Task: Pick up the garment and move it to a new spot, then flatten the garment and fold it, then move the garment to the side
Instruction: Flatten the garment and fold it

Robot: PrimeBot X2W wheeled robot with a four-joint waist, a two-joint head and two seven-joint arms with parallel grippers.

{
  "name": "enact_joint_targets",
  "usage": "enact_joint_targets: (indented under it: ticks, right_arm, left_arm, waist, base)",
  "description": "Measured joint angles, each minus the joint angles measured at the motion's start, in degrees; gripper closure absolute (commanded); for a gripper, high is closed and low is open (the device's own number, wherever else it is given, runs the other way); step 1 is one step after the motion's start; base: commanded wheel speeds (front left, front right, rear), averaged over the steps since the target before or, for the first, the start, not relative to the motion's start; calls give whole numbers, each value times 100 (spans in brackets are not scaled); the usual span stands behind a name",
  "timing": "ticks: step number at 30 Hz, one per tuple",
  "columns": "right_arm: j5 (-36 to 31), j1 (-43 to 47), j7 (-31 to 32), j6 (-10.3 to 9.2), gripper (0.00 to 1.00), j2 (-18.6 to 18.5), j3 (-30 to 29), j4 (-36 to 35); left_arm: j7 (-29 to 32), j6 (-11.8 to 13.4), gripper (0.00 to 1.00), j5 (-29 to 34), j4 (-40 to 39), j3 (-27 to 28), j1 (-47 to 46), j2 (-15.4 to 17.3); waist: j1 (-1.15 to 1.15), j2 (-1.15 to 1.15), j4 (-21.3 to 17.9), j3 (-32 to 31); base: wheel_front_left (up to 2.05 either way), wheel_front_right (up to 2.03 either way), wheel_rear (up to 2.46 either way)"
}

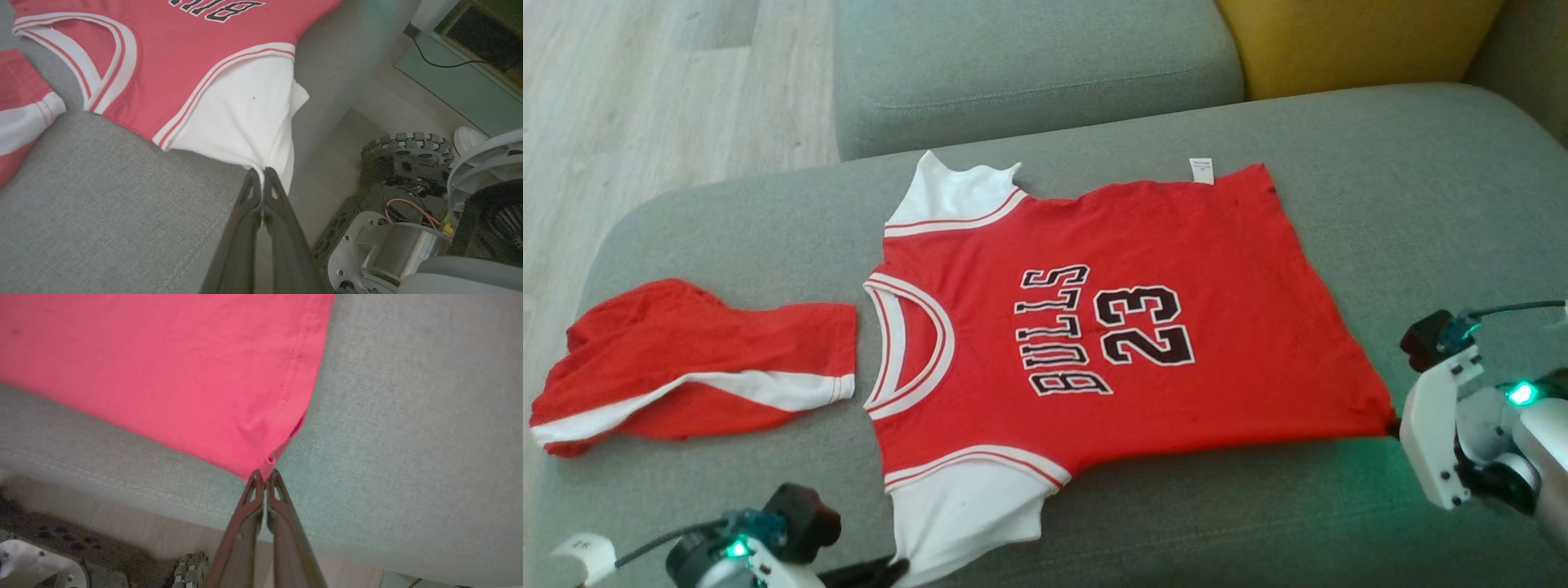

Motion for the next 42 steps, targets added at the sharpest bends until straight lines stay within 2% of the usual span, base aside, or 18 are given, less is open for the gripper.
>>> enact_joint_targets:
  ticks: [10, 13, 19, 26, 32, 42]
  right_arm:
    - [297, 409, 1006, 0, 100, -413, 11, -736]
    - [455, 683, 1433, 0, 100, -527, -1, -1191]
    - [389, 853, 1681, 0, 100, -671, -322, -1496]
    - [40, 887, 1786, 0, 100, -626, -684, -1593]
    - [-163, 867, 1837, 0, 100, -408, -969, -1631]
    - [-503, 433, 1804, 0, 100, -122, -1110, -1478]
  left_arm:
    - [271, 24, 100, -92, -369, -102, 160, 219]
    - [371, 25, 100, -148, -531, -164, 182, 269]
    - [458, 25, 100, -232, -675, -186, 208, 328]
    - [556, 23, 100, -232, -679, -174, 81, 380]
    - [601, -9, 100, -232, -673, -152, -304, 416]
    - [598, -32, 100, -227, -411, -147, -1084, 359]
  waist:
    - [0, 0, -30, -71]
    - [0, 0, -19, -69]
    - [0, 0, -6, 19]
    - [0, 0, -1, 135]
    - [0, 0, -17, 230]
    - [0, 0, -46, 467]
  base:
    - [0, 0, 0]
    - [0, 0, 0]
    - [0, 0, 0]
    - [0, 0, 0]
    - [0, 0, 0]
    - [0, 0, 0]
